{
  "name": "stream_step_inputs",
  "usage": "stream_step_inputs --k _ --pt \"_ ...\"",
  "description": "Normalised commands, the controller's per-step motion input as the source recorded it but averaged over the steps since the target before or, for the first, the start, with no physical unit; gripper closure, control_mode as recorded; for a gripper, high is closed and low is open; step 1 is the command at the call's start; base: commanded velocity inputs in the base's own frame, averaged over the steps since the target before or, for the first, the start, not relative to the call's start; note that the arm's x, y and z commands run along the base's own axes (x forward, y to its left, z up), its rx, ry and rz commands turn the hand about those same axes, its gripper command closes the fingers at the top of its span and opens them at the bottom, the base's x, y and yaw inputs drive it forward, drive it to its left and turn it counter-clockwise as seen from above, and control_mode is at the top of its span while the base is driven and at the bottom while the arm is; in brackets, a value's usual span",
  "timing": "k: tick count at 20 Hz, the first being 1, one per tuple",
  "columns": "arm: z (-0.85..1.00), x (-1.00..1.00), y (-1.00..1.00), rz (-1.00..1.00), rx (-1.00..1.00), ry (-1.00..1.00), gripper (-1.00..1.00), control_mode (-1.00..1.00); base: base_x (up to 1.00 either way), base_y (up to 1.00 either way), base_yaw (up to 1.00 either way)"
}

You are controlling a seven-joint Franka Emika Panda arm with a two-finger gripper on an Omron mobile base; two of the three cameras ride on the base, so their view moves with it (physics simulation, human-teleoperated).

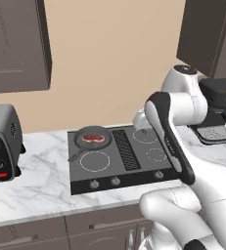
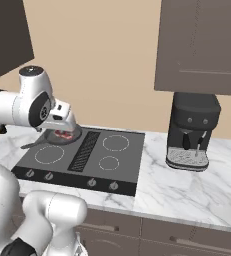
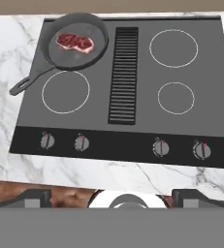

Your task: Pick up the pan with the steak in it and place it on the dining table. Then place the steak on the plate.

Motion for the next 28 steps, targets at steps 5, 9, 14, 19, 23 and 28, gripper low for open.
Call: stream_step_inputs --k 5,9,14,19,23,28 --pt "-0.30 -0.08 0.52 0.00 0.02 -0.01 -1.00 -1.00 0.00 0.00 0.00" --pt "-0.33 0.01 0.59 -0.02 0.03 -0.01 -1.00 -1.00 0.00 0.00 0.00" --pt "-0.33 0.09 0.60 -0.05 0.04 -0.01 -1.00 -1.00 0.00 0.00 0.00" --pt "-0.29 0.19 0.62 -0.07 0.03 -0.03 -1.00 -1.00 0.00 0.00 0.00" --pt "-0.23 0.35 0.61 -0.10 0.04 -0.03 -1.00 -1.00 0.00 0.00 0.00" --pt "-0.25 0.57 0.56 -0.12 0.04 0.00 -1.00 -1.00 0.00 0.00 0.00"
